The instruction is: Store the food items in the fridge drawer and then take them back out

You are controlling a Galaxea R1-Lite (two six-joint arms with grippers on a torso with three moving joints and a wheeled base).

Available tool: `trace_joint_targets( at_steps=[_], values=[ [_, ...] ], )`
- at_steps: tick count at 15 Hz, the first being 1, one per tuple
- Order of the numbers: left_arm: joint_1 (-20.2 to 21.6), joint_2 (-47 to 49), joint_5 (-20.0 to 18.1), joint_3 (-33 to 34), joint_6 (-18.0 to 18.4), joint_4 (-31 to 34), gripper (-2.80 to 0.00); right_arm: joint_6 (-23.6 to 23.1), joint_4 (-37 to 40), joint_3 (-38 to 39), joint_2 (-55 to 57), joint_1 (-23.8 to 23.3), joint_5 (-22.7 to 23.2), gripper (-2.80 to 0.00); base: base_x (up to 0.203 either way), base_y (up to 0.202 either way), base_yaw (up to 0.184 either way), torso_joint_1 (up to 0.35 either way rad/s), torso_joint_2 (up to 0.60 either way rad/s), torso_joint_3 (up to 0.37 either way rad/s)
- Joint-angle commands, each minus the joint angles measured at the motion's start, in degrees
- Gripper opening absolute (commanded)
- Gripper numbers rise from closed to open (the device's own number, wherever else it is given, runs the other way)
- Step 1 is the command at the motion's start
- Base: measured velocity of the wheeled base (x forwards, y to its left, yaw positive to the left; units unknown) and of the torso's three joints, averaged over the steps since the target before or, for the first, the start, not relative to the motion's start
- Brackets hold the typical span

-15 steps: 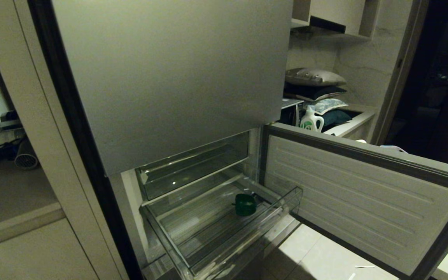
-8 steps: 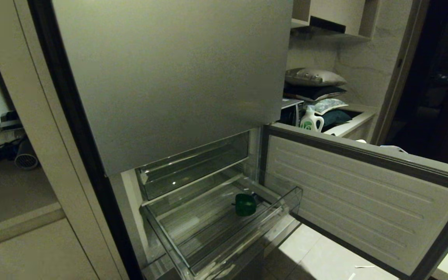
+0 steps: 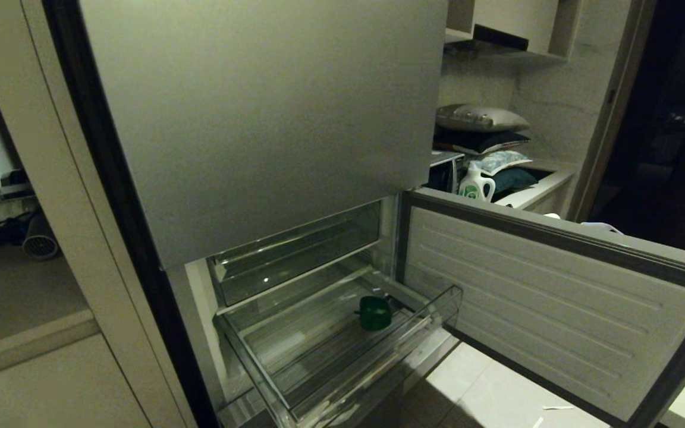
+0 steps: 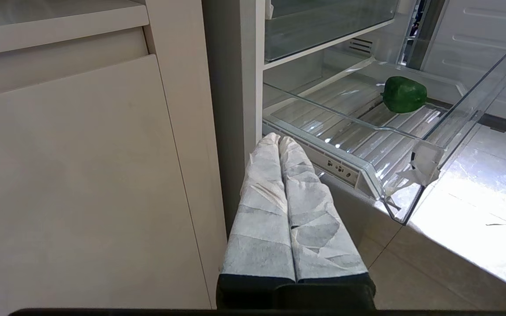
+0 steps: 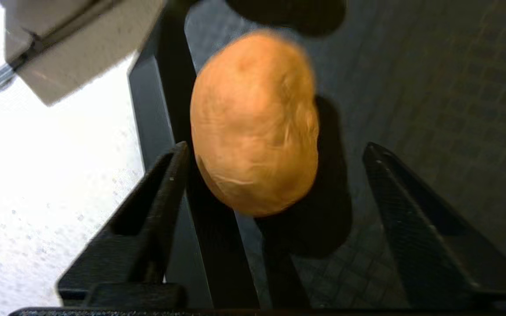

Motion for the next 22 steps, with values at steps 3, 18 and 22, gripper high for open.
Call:
trace_joint_targets(
  at_steps=[3, 18, 22],
  values=[
    [0.0, 0.0, 0.0, 0.0, 0.0, 0.0, -2.8, 0.0, -0.3, 0.9, -6.8, -1.4, 0.1, 0.0, 0.0, 0.0, 0.0, 0.0, 0.0, 0.0],
    [0.0, 0.0, 0.0, 0.0, 0.0, 0.0, -2.8, -0.2, 0.3, 28.9, -58.6, 0.5, 6.8, -2.8, 0.0, 0.0, 0.0, 0.0, 0.0, 0.0],
    [0.0, 0.0, 0.0, 0.0, 0.0, 0.0, -2.8, -0.5, 0.9, 36.1, -66.9, 5.5, 14.2, -2.8, 0.0, 0.0, 0.0, 0.0, 0.0, 0.0]
  ],
)
